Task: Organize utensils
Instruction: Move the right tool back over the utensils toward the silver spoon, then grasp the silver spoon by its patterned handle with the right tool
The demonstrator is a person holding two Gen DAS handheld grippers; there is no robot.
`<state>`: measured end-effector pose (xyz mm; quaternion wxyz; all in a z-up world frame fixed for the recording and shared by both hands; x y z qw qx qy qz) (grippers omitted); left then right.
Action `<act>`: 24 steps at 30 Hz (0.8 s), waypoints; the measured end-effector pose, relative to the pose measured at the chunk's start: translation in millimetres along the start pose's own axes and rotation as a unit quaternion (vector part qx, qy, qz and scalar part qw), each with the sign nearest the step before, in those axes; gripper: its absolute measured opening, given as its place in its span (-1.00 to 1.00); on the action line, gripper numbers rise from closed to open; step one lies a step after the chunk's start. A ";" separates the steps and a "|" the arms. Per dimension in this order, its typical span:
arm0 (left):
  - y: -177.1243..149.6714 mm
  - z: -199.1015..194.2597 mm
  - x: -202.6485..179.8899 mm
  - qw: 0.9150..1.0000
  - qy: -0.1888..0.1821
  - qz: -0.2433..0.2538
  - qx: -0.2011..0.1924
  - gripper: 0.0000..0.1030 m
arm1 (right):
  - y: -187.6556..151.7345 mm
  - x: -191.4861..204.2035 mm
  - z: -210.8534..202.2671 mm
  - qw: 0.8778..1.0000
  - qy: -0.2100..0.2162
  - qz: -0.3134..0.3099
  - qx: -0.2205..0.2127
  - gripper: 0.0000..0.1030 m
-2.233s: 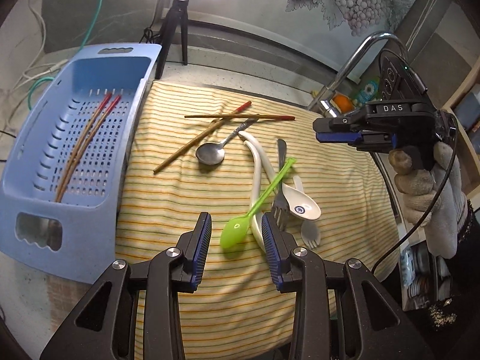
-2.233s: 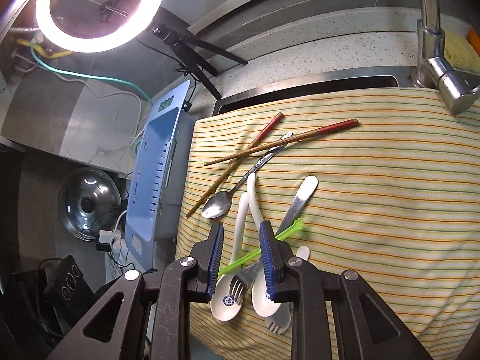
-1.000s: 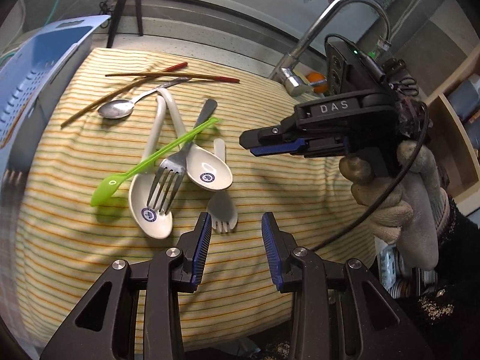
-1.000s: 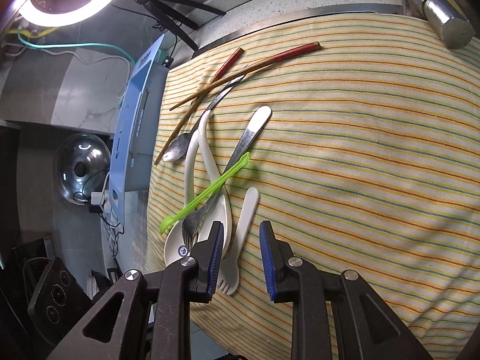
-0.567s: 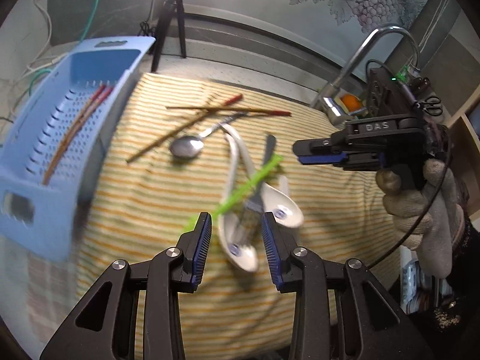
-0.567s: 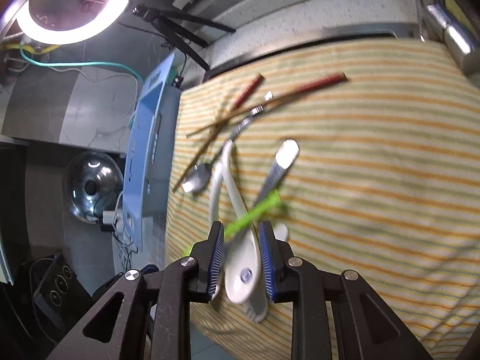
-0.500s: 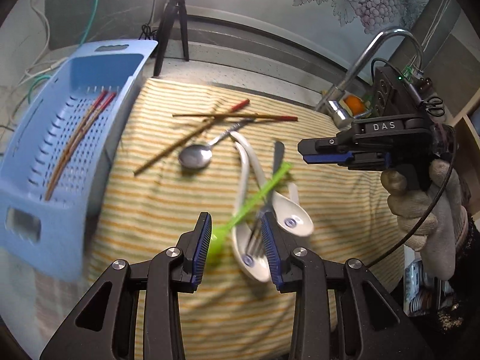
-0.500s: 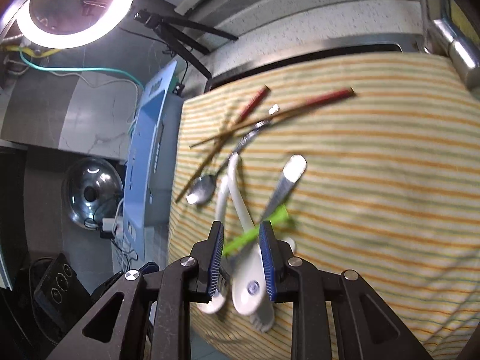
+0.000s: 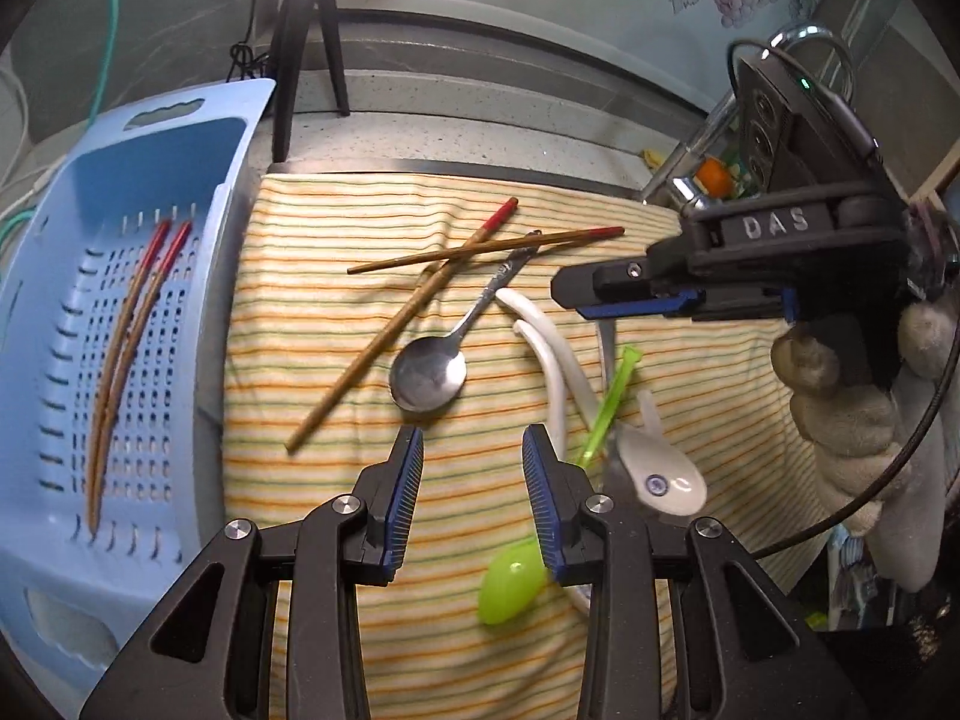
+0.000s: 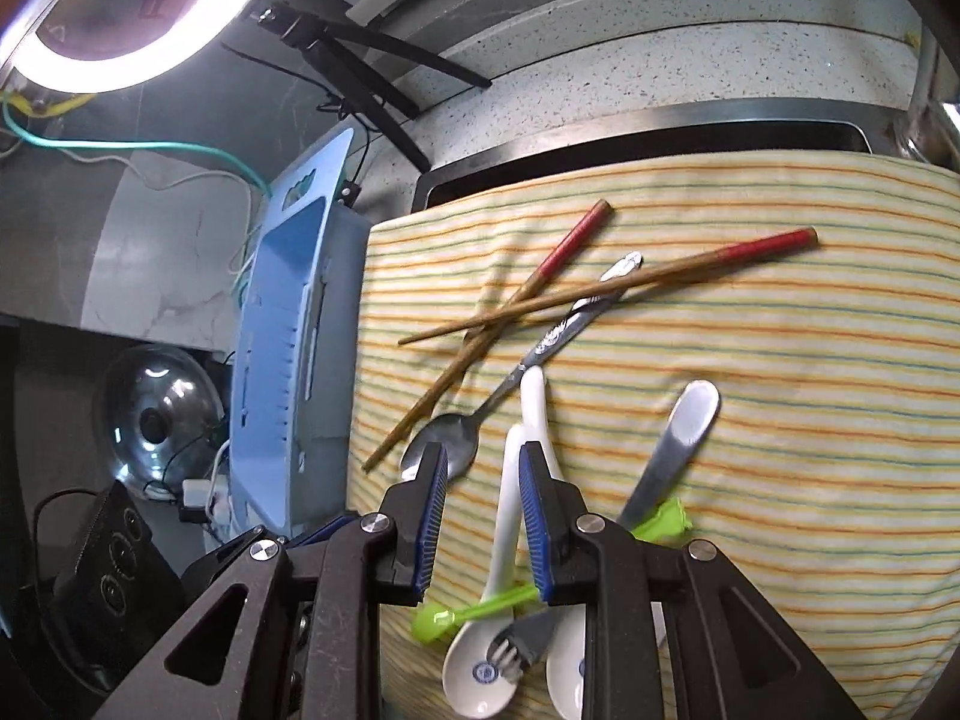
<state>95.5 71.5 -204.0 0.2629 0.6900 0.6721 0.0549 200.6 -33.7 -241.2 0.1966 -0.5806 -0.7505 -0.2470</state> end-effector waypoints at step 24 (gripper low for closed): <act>23.5 67.8 -0.2 0.984 0.075 0.140 0.080 -0.37 | 38.5 -30.2 34.7 0.998 -0.027 0.051 0.023 -0.56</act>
Point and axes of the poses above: each gripper's, at about its wrist camera, not at the fingertips, and z roughly the way its jaws point, x to its left, y to its top, the point moved 8 cm from there along z, roughly the way its jaws point, and after that the axes turned 2 degrees about -z, right-handed, at the moved point
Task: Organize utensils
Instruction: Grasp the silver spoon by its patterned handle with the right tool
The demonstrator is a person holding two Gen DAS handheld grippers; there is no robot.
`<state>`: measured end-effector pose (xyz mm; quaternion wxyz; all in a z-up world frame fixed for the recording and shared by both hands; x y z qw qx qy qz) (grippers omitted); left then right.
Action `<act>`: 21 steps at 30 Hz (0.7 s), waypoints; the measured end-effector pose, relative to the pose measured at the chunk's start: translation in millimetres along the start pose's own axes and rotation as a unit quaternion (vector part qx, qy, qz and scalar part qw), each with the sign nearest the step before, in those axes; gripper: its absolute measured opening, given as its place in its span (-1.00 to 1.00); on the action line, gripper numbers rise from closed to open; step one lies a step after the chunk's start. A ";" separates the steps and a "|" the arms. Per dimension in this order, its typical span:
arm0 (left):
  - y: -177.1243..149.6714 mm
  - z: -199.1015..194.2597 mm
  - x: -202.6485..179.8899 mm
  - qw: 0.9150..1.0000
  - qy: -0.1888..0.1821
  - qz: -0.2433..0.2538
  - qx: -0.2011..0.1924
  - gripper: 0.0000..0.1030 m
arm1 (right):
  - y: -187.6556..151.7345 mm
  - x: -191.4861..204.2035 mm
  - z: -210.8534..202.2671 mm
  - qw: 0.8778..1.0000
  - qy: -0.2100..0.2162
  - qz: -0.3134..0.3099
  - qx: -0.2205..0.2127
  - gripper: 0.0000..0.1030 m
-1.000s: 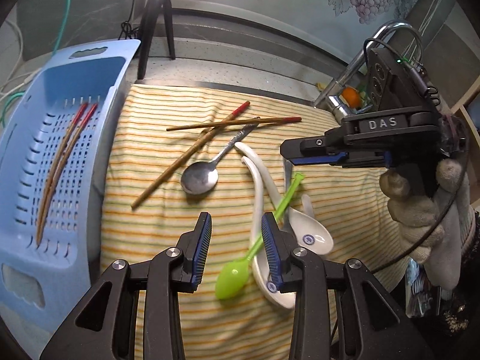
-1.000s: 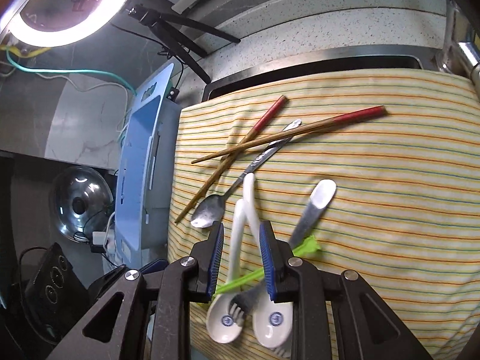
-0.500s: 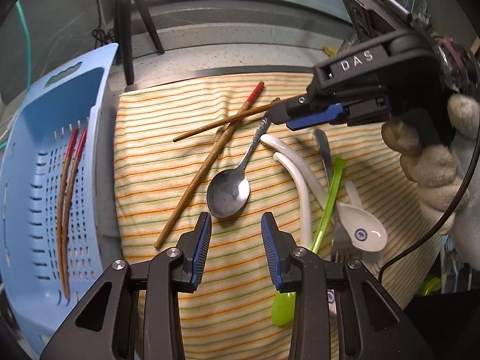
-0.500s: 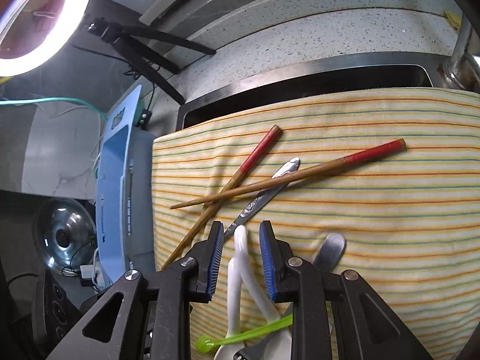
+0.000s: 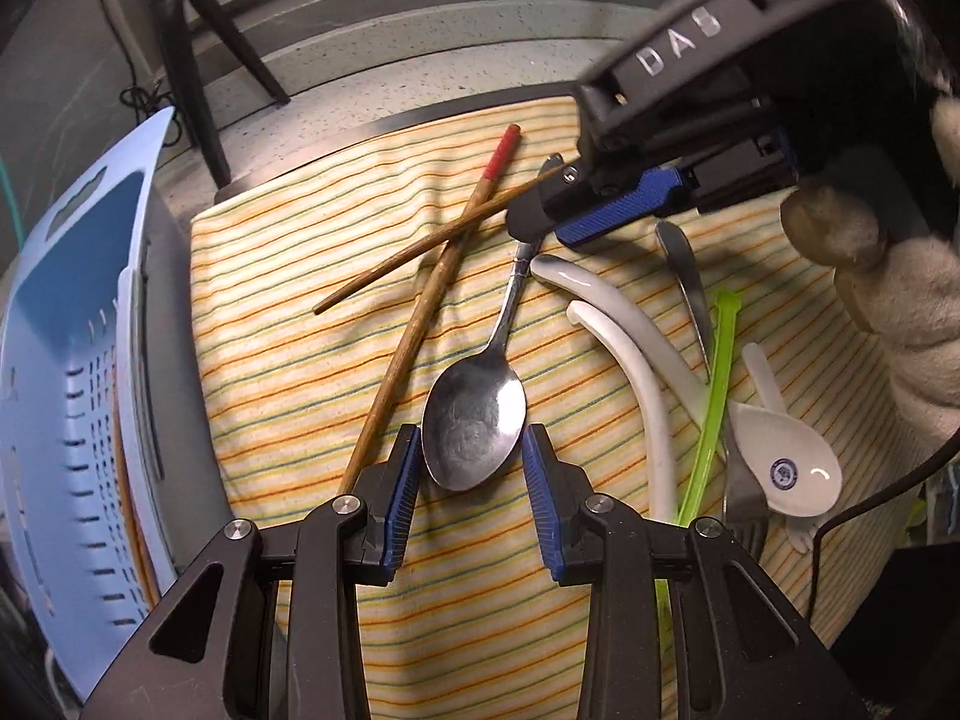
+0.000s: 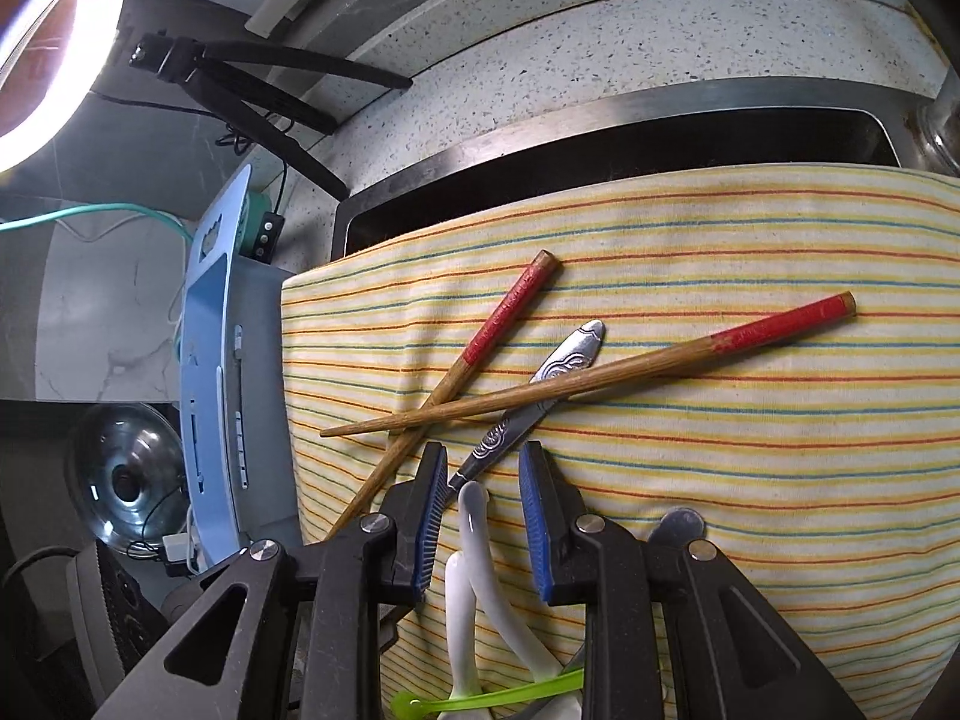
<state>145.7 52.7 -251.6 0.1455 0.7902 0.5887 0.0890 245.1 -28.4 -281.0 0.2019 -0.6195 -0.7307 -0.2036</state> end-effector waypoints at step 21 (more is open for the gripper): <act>-24.5 -25.9 -32.4 0.997 -0.057 -0.013 -0.045 -0.42 | -5.4 16.5 12.2 0.995 -0.095 -0.039 0.012 -0.55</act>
Point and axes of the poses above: each gripper's, at about its wrist camera, not at the fingertips, and z roughly the way its jaws point, x to its left, y to its top, the point moved 8 cm from there along z, roughly the way its jaws point, and after that the axes turned 2 degrees about -z, right-handed, at the moved point
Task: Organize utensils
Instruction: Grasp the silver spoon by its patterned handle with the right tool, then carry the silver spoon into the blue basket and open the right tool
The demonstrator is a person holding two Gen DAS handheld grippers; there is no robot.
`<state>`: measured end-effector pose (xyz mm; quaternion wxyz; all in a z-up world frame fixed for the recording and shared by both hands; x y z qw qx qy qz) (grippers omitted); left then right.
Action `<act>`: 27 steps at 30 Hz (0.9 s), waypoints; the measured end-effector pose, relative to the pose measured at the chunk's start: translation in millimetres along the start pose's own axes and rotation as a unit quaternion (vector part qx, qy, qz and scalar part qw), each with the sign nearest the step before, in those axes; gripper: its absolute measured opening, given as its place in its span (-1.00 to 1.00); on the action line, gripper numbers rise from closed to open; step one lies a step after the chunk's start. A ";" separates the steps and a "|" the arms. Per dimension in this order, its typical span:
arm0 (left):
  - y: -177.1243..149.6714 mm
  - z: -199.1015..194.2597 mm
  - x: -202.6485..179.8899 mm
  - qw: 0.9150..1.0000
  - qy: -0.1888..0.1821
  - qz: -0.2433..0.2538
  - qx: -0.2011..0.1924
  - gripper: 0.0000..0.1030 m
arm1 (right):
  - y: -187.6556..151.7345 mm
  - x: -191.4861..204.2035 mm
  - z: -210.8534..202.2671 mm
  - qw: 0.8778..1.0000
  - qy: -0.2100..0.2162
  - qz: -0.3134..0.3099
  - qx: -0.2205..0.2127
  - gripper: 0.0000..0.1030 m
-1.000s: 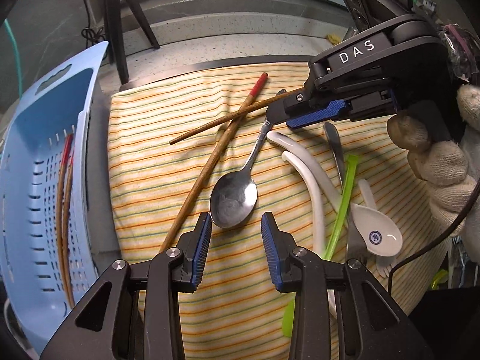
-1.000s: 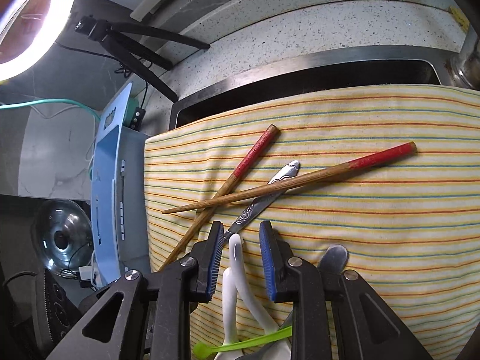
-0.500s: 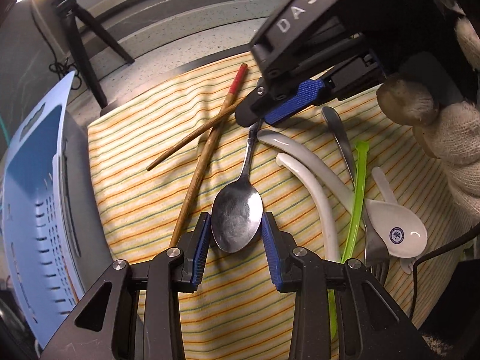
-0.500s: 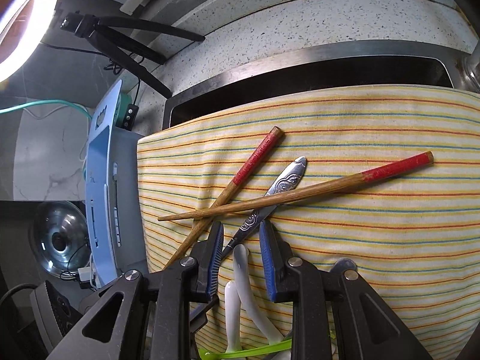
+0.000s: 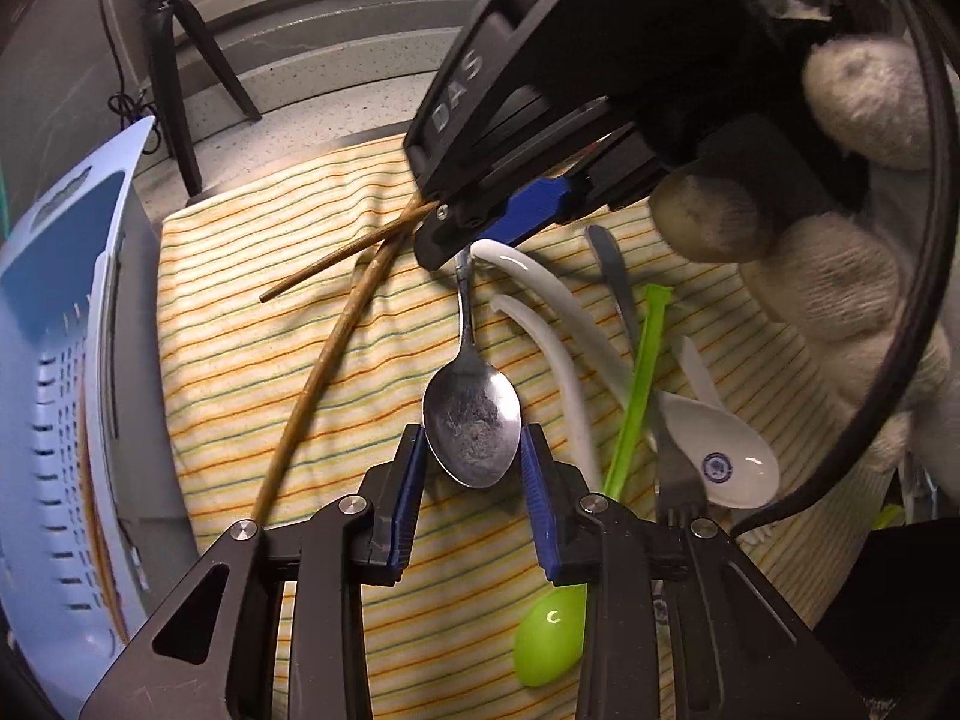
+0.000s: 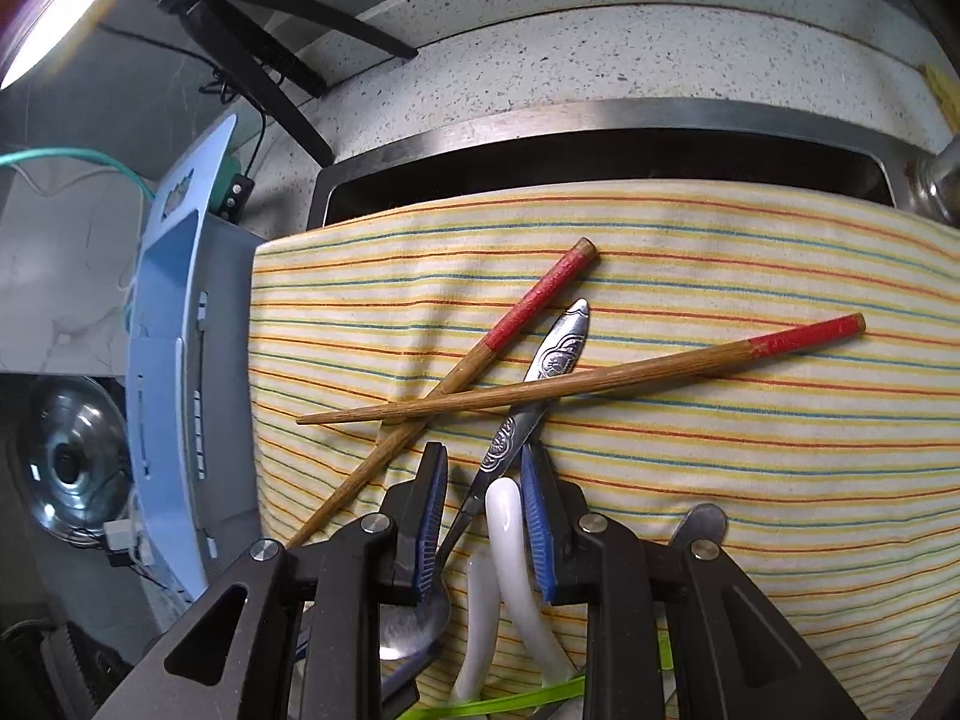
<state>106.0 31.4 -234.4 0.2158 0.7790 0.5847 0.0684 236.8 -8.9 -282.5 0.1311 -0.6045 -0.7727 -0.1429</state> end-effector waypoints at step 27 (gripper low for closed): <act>-67.4 -89.0 -11.3 0.995 -0.005 -0.071 -0.064 -0.43 | -62.5 47.8 -19.3 0.996 0.084 -0.024 0.013 -0.76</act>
Point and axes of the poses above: each gripper's, at about its wrist camera, not at the fingertips, and z roughly the way its jaws point, x to its left, y to its top, the point moved 8 cm from there along z, roughly the way its jaws point, and after that the axes turned 2 degrees about -z, right-handed, at the moved point
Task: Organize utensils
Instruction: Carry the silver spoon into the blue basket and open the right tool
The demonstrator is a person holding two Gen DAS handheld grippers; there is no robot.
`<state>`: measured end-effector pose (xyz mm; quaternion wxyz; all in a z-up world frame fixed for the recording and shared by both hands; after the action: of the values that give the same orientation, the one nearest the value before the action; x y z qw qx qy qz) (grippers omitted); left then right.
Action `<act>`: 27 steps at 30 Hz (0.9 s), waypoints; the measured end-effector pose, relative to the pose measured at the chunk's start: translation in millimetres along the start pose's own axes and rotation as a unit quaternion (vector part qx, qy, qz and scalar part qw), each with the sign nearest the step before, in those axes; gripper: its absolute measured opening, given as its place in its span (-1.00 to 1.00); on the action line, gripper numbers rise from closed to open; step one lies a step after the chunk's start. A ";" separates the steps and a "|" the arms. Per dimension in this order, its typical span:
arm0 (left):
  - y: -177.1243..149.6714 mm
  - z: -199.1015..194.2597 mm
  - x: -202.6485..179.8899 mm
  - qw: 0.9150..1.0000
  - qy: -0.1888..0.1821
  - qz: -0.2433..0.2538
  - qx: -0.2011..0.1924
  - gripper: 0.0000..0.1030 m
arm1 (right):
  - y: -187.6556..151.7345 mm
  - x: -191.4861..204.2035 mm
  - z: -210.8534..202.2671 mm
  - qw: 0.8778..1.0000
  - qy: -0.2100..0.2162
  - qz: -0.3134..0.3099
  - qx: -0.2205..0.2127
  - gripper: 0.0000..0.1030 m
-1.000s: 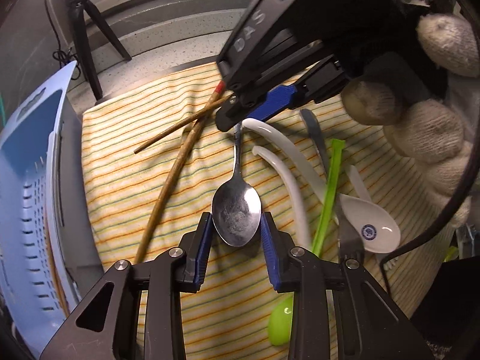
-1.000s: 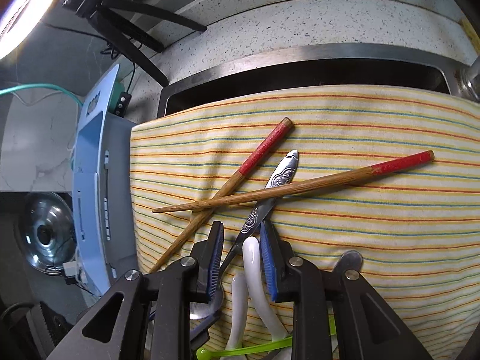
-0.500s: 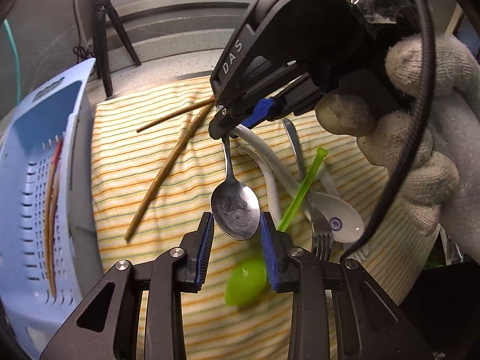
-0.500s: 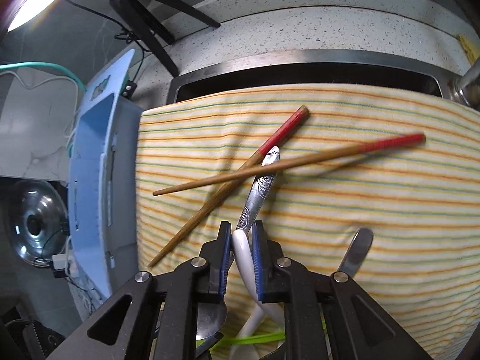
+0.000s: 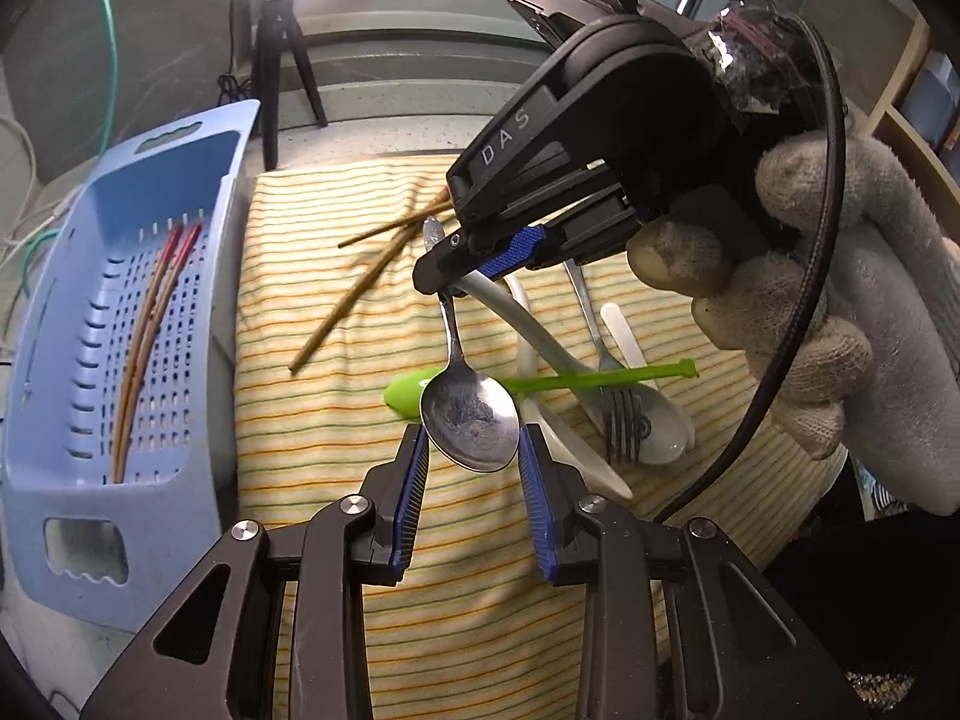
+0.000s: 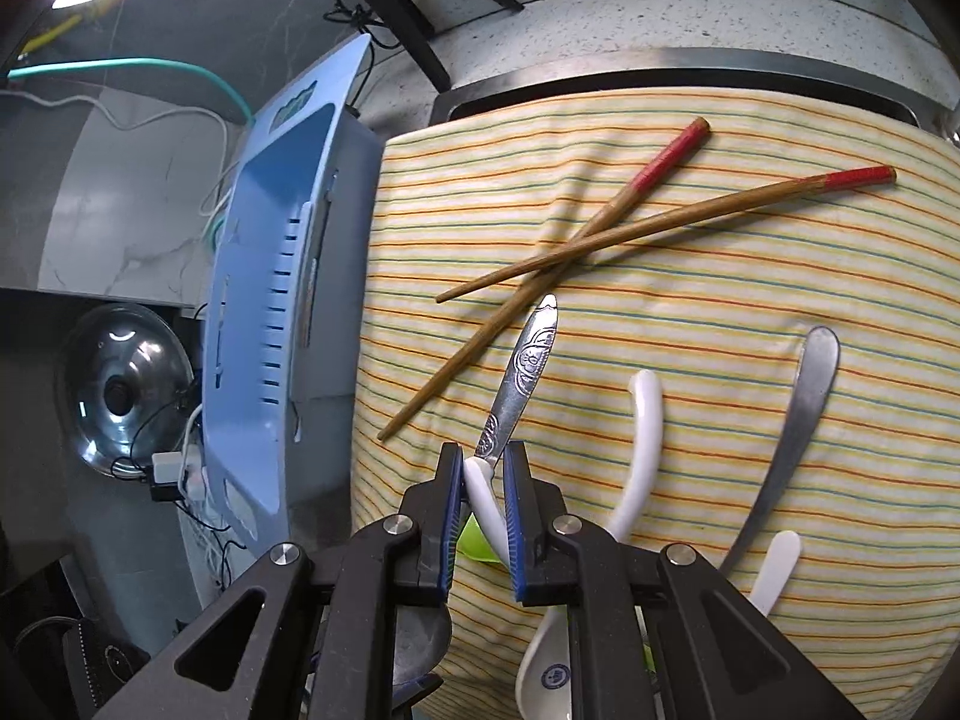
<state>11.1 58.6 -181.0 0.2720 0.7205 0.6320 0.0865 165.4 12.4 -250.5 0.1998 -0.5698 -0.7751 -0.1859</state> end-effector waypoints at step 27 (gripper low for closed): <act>54.4 1.4 50.3 0.999 0.022 -0.008 -0.037 -0.46 | 63.4 46.6 1.6 0.998 0.029 -0.052 -0.030 -0.76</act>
<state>68.2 103.5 -165.9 0.2851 0.7031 0.6397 0.1230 213.3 68.7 -223.7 0.1949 -0.5289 -0.7917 -0.2356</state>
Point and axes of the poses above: each gripper's, at about its wrist camera, not at the fingertips, and z roughly the way its jaws point, x to its left, y to its top, the point moved 8 cm from there along z, roughly the way its jaws point, and after that the axes turned 2 degrees about -z, right-handed, at the moved point
